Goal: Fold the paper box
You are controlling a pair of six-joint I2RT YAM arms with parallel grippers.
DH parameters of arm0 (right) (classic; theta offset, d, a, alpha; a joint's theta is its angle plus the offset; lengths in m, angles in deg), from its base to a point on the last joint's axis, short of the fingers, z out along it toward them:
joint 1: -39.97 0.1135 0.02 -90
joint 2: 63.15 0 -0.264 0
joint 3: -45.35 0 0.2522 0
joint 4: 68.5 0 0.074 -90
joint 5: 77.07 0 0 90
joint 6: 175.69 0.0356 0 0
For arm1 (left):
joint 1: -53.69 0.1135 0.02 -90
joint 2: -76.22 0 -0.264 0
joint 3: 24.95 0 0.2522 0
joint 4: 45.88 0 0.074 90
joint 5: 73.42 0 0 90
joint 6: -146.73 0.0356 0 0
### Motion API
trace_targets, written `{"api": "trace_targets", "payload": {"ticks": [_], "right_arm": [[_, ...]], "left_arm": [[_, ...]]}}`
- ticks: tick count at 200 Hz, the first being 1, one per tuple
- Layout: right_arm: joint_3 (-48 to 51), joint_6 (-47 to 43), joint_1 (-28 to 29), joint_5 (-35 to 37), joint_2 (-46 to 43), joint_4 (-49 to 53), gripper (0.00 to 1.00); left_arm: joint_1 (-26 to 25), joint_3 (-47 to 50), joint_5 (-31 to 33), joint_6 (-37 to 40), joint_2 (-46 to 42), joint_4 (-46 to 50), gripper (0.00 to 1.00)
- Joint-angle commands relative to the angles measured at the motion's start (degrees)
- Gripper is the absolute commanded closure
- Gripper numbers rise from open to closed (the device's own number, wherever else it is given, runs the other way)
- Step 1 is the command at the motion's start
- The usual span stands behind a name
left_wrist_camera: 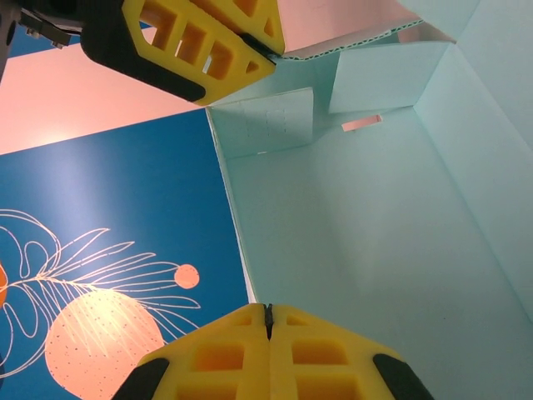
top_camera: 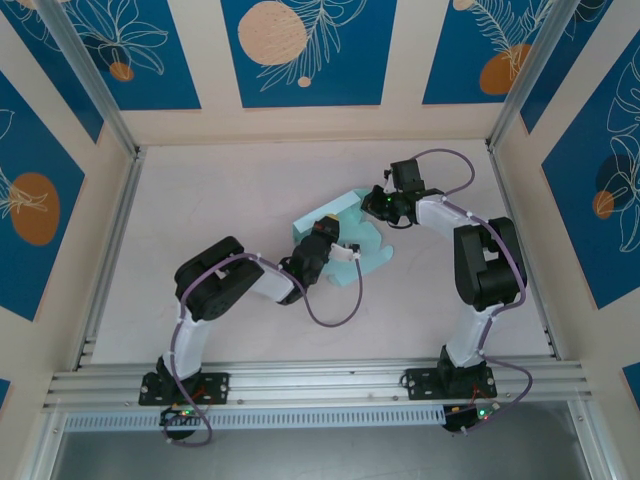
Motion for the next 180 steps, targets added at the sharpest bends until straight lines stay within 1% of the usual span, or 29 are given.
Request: {"api": "trace_targets", "payload": {"ticks": [1, 18, 28, 41, 61, 68, 81, 94, 123, 143, 180], "right_arm": [[-1.13, 3.26, 1.46, -9.49, -0.29, -2.98, 0.89], [-1.95, 2.96, 1.48, -10.7, -0.88, -1.74, 0.88], [-2.56, 1.94, 1.49, -10.1, -1.44, -0.58, 0.88], [-2.7, 0.88, 1.45, -7.52, -2.35, 0.86, 0.88], [-0.71, -0.28, 1.48, -2.16, -4.43, -0.46, 0.89], [-0.22, -0.54, 1.36, -1.25, -4.83, -1.01, 0.89], [0.04, 0.12, 0.49, -3.07, -4.82, -2.11, 0.89], [0.39, 2.52, -0.41, -6.83, -4.46, -4.28, 0.89], [0.96, 7.62, -0.44, -11.31, -3.11, -7.7, 0.89], [1.22, 11.02, -0.51, -12.62, -2.11, -8.46, 0.89], [3.32, 14.89, -0.33, -12.39, -1.84, -12.51, 0.89]], "left_arm": [[-0.99, -0.14, -2.76, 0.34, 2.42, 4.76, 1.0], [-1.03, -0.14, -2.77, 0.33, 2.58, 4.76, 1.0], [-1.0, -0.14, -2.83, 0.34, 2.51, 4.75, 1.0], [-0.98, -0.13, -2.71, 0.34, 2.42, 4.7, 1.0], [-0.99, 0.05, -2.7, 0.34, 2.12, 4.75, 1.0], [-0.99, 0.04, -2.59, 0.37, 1.99, 4.75, 1.0], [-0.98, 0.1, -2.64, 0.34, 1.9, 4.86, 1.0], [-0.98, 0.12, -2.71, 0.42, 1.81, 5.04, 1.0], [-1.01, 0.12, -2.58, 0.34, 1.98, 5.09, 1.0], [-0.99, 0.13, -2.68, 0.34, 2.07, 5.1, 1.0], [-0.99, -0.01, -2.91, 0.34, 2.32, 5.11, 1.0]]}}
